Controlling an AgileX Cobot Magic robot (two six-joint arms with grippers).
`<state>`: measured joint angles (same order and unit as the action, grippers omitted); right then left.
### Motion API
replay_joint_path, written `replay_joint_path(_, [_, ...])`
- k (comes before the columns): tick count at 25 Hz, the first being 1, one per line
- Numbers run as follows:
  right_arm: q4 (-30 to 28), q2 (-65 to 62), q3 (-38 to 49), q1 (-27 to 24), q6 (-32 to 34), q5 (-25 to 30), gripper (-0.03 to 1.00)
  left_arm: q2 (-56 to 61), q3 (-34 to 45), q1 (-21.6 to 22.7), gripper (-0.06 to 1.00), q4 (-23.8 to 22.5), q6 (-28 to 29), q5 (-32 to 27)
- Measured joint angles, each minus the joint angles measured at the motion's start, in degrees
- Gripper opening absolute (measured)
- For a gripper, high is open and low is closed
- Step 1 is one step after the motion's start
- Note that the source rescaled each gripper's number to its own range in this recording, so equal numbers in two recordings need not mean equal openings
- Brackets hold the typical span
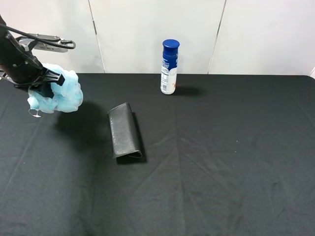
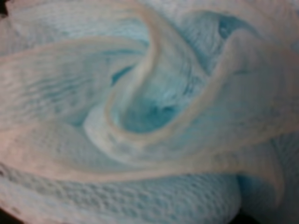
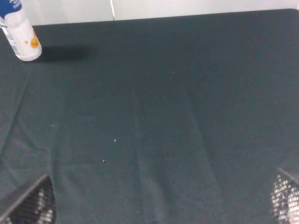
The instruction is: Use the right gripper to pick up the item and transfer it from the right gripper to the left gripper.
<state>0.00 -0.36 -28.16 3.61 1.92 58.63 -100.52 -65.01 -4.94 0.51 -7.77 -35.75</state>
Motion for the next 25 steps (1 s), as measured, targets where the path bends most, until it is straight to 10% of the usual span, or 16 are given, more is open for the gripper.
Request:
replay_joint_path(3, [0.0,0.0,0.0,0.0,0.0,0.0,1.0,0.0,0.0,0.0,0.69,0.2,0.0,0.2])
replay_joint_path(6, [0.0,0.0,0.0,0.0,0.0,-0.1,1.0,0.0,0.0,0.0,0.92,0.2,0.0,0.4])
replay_joint_path(25, [0.0,0.0,0.0,0.0,0.0,-0.2,1.0,26.3,-5.7,0.0,1.0,0.2,0.3,-27.5])
